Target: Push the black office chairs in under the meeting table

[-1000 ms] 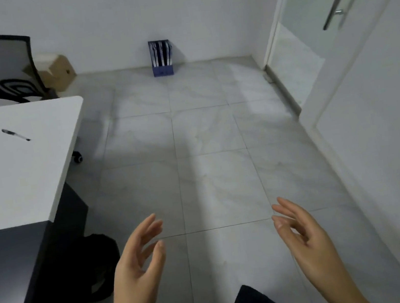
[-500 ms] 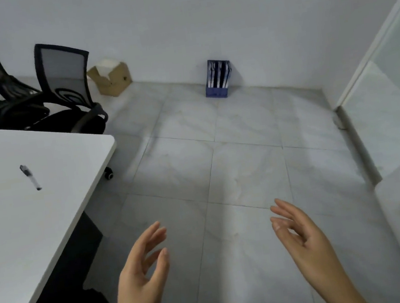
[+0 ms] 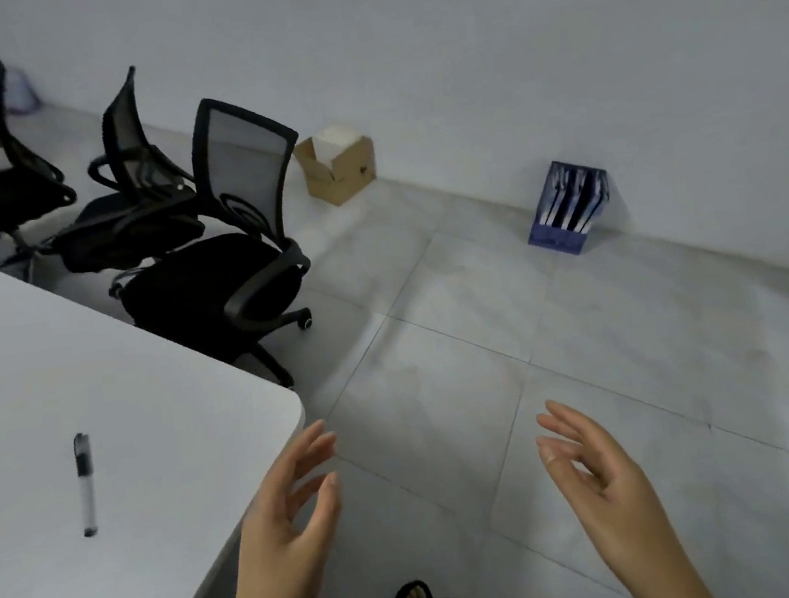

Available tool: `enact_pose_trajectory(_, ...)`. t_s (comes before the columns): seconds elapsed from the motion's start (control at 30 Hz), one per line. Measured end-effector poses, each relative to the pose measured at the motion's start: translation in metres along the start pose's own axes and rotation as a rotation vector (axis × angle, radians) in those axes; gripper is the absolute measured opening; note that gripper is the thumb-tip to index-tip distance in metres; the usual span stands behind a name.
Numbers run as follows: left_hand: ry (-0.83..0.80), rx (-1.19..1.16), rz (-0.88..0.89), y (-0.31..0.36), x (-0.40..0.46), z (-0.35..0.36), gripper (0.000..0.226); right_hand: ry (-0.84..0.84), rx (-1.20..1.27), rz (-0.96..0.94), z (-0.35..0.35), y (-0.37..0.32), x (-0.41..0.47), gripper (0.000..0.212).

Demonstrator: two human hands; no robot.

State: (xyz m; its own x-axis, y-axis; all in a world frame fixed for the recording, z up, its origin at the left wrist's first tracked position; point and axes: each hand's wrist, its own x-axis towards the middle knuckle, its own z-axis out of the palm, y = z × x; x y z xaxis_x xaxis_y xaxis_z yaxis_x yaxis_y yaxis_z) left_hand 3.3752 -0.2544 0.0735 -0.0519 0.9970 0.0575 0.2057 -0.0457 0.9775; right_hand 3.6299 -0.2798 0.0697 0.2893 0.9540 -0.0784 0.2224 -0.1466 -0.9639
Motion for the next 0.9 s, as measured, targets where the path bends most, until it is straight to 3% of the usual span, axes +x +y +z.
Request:
enact_pose_trajectory(0.3,0.171,0.015,-0.067,-0.003,0.181,0.015,0.038,-0.17,-0.018,-0.026,0.054,-0.035,0.22,0.038)
enact_pose_trajectory(0.6,0.362,-0.009,-0.09,-0.011,0.382,0.079,0.039,-0.366,-0.071,-0.113,0.085,-0.057,0.468,0.038)
enact_pose_trajectory(0.73,0.438,0.001,-0.11,-0.005,0.462,0.097,0.055,-0.447,-0.088,-0.152,0.106,-0.086,0.574,0.035)
enact_pose_trajectory(0.9,0.574,0.009,-0.176,-0.015,0.539,0.096,0.054,-0.587,-0.113,-0.143,0.153,-0.098,0.666,0.038)
